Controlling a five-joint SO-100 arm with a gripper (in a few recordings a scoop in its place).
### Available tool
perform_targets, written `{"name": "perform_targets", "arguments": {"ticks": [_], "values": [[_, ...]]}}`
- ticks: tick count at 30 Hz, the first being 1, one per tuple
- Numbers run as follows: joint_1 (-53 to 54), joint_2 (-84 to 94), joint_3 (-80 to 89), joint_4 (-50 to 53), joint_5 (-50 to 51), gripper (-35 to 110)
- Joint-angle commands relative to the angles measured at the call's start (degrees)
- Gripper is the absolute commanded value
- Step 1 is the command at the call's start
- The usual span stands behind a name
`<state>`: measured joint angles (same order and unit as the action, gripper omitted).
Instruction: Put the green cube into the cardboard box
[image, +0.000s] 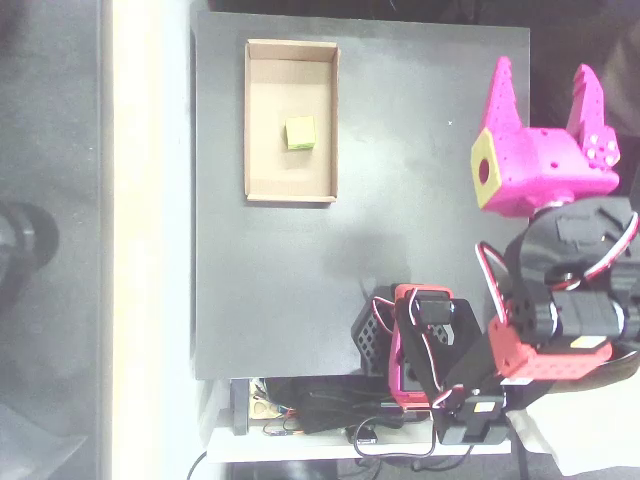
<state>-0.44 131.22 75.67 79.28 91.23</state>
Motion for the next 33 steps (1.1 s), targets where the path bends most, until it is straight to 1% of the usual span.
{"name": "perform_targets", "arguments": {"ticks": [1, 4, 10, 13, 27, 33], "values": [[1.1, 4.4, 4.0, 0.7, 6.2, 32], [1.3, 8.0, 9.7, 0.7, 6.2, 28], [1.4, 16.2, 21.5, 0.6, 6.2, 10], [1.4, 21.0, 27.7, 0.6, 6.2, 5], [1.3, 45.3, 65.2, -0.1, 6.2, 4], [1.3, 53.5, 78.5, -0.1, 6.2, 4]]}}
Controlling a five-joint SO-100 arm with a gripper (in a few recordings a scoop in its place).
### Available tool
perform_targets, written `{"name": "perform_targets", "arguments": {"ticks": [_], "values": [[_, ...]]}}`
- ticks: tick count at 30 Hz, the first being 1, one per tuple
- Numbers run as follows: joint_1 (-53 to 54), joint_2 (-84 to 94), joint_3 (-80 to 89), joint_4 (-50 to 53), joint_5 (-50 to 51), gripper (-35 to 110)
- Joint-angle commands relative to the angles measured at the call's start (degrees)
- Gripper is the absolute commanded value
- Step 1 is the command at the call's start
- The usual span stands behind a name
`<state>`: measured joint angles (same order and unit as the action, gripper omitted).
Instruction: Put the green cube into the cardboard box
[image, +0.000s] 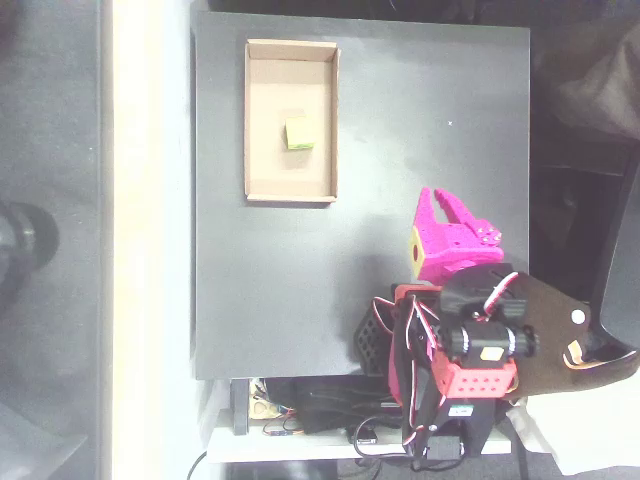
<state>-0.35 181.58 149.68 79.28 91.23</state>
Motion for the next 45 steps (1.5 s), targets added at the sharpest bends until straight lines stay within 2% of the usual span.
{"name": "perform_targets", "arguments": {"ticks": [1, 18, 45], "values": [[1.2, 4.0, 6.3, -0.1, 6.2, 4], [1.3, 7.5, 25.5, 0.8, 6.9, 4], [1.3, 9.8, 31.0, 0.8, 6.2, 3]]}}
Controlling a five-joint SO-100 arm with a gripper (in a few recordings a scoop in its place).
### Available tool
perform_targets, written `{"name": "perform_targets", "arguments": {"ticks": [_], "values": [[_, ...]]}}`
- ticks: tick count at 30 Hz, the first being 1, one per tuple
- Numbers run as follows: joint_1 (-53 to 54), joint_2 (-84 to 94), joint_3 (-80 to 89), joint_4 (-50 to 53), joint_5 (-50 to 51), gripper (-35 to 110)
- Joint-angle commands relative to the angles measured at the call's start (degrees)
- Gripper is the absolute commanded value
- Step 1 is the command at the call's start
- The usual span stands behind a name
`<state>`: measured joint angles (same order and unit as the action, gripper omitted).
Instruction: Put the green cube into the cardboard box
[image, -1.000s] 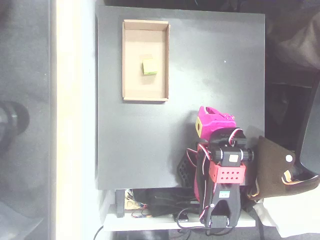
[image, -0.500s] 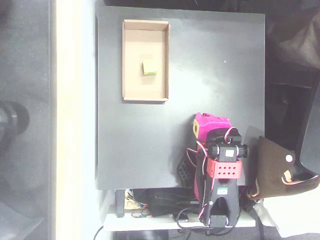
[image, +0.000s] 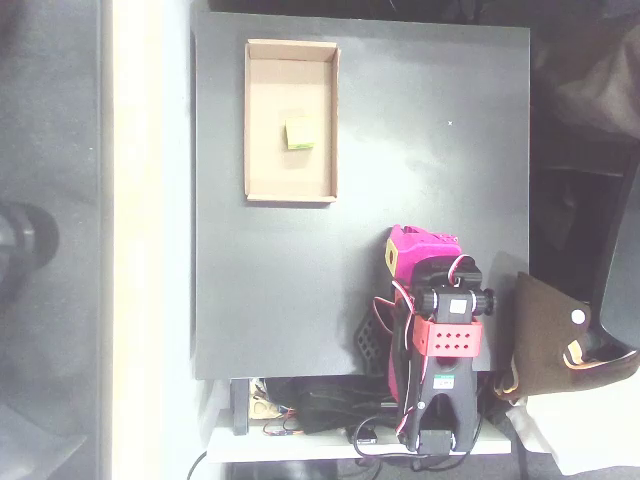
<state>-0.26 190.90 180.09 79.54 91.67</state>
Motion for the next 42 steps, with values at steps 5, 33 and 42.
{"name": "perform_targets", "arguments": {"ticks": [5, 33, 42], "values": [[1.2, 0.4, 0.6, 0.5, 5.8, 2], [0.4, 0.5, 0.6, 0.4, 5.8, 2], [0.4, 0.5, 0.6, 0.4, 5.8, 2]]}}
